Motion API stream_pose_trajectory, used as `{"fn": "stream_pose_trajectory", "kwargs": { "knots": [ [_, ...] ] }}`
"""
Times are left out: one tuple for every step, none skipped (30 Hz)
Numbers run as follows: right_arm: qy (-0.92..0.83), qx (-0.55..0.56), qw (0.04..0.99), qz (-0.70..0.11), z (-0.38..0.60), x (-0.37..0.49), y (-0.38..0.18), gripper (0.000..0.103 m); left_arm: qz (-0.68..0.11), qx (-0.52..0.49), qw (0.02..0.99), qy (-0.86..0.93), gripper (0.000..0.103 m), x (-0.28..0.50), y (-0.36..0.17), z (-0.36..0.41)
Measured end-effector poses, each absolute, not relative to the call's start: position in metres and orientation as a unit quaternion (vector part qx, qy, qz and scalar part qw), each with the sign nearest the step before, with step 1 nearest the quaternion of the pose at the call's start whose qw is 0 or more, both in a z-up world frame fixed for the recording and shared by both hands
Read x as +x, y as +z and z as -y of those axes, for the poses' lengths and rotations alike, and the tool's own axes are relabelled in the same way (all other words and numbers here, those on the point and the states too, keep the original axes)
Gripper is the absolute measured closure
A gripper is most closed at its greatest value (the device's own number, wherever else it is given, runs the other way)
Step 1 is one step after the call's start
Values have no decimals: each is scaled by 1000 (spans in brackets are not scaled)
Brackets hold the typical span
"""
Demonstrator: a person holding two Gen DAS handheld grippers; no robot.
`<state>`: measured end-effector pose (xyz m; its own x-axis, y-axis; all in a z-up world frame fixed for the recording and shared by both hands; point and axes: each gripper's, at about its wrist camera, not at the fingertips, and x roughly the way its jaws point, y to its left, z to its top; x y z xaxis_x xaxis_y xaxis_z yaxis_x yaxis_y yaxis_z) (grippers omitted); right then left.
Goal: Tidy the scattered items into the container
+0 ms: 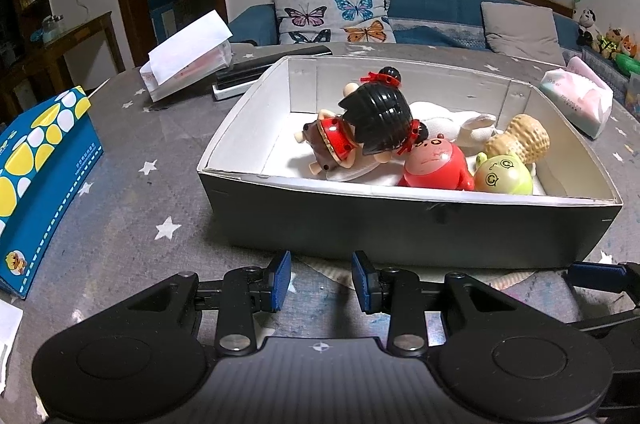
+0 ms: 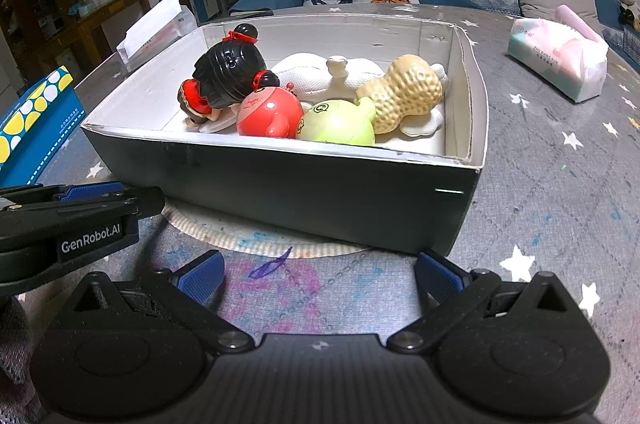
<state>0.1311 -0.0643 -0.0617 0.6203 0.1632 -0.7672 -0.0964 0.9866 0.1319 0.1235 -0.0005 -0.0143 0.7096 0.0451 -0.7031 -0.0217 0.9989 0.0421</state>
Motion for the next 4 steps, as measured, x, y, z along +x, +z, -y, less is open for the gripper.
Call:
{"fn": "stream_pose_trajectory", "kwargs": {
  "knots": [
    [72,39,899,-430,64,131,-62,0,-379,14,925,18,68,123,-14,0],
    [72,39,899,-430,64,131,-62,0,-377,14,926,19,68,123,-14,0],
    [72,39,899,-430,64,131,-62,0,-375,14,927,20,68,123,-13,0],
    [72,39,899,-430,64,131,-62,0,-373,14,927,22,68,123,-13,0]
  ]
}}
